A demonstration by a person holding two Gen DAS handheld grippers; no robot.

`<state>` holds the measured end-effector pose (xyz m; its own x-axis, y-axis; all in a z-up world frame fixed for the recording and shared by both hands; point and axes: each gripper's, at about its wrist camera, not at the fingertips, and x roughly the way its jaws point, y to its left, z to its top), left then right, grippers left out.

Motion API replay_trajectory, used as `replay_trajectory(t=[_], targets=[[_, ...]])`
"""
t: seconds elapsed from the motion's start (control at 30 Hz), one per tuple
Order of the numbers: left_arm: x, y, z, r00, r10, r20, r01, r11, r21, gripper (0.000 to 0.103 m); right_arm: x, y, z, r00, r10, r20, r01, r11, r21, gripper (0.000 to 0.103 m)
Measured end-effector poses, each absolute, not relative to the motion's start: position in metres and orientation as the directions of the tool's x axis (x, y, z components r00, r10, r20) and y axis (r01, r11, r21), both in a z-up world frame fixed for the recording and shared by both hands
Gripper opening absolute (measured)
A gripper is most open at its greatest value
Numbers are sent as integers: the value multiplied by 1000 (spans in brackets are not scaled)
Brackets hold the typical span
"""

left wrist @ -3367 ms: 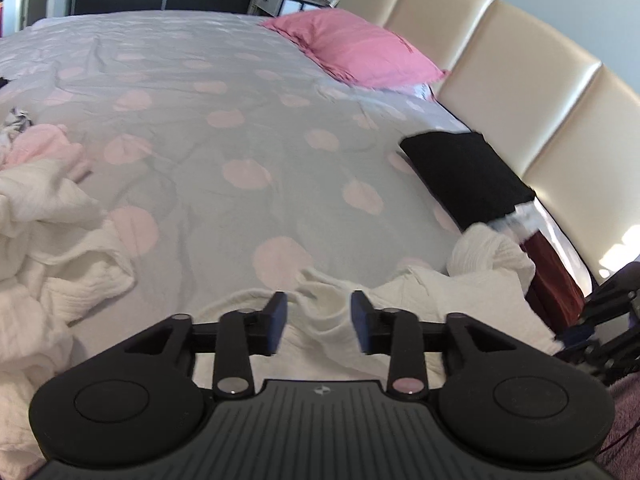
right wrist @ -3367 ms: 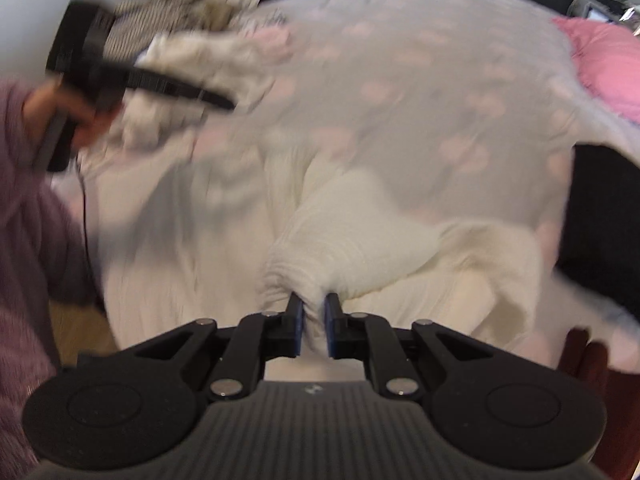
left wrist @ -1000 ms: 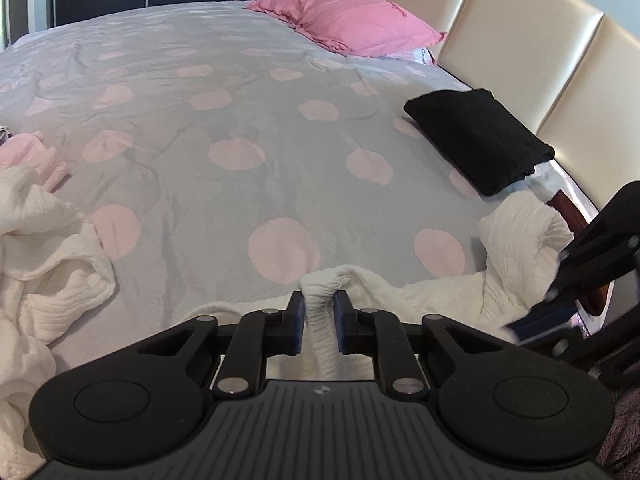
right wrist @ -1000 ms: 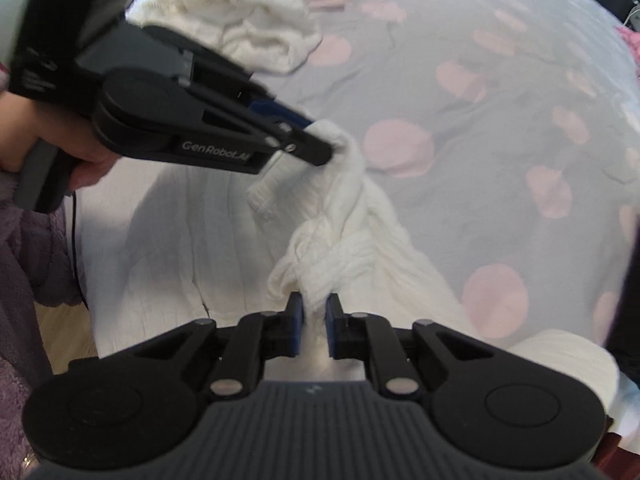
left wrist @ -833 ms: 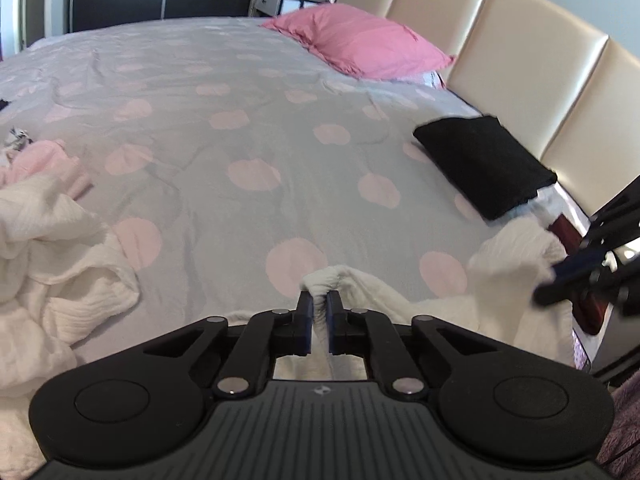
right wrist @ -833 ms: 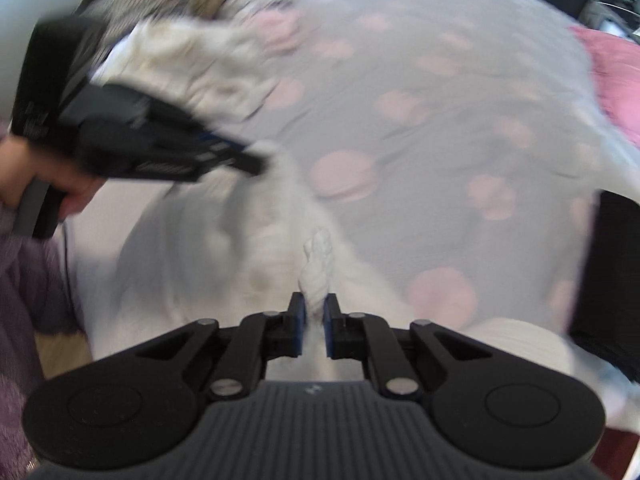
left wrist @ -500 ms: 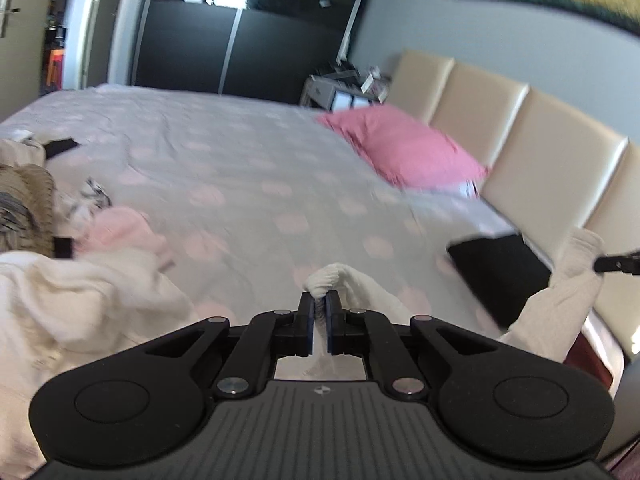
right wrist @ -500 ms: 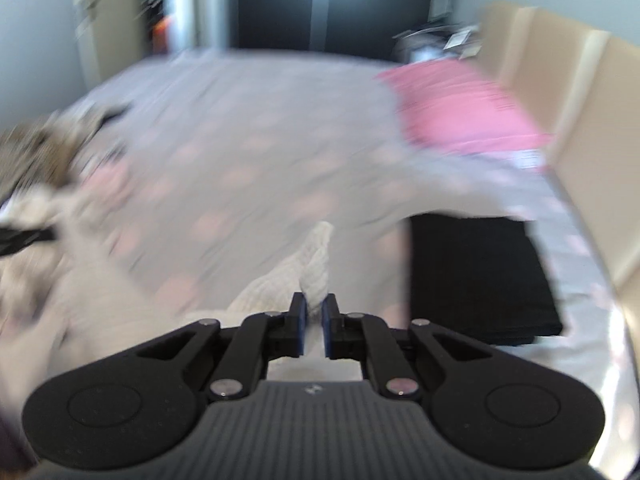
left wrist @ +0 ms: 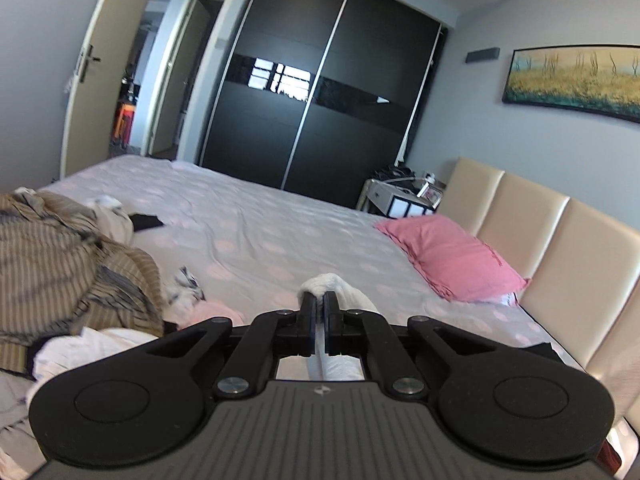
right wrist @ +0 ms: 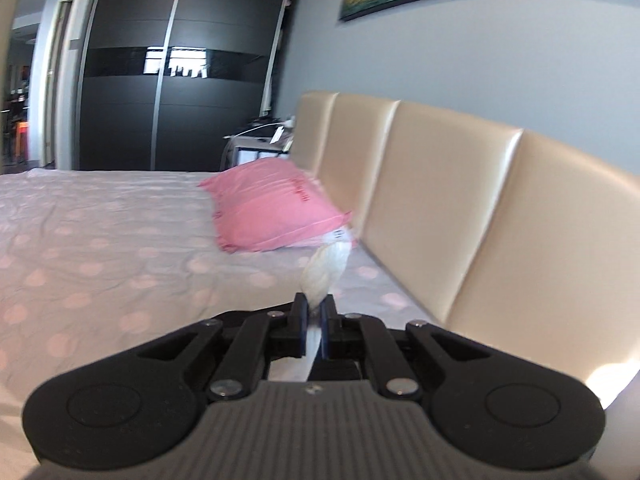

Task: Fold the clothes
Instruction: 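Lift the white muslin with both tools and carry it toward the headboard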

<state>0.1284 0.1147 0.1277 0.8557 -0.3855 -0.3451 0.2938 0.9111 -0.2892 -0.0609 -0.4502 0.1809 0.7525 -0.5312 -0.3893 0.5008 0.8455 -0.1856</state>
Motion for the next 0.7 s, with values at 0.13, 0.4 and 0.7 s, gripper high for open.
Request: replay_trajectory(t=[0.13, 0.4, 0.7], targets=[[136, 130, 135, 872, -335, -358, 239, 928, -285, 2, -71, -485, 192, 724, -554, -411, 544, 825, -155, 8], [158, 150, 141, 884, -241, -400, 145, 956, -255, 2, -36, -543, 165, 720, -515, -465, 592, 805, 26, 7], [179, 144, 80, 798, -179, -576, 109, 982, -154, 1, -46, -610, 44, 401, -572, -716, 746, 657, -107, 7]])
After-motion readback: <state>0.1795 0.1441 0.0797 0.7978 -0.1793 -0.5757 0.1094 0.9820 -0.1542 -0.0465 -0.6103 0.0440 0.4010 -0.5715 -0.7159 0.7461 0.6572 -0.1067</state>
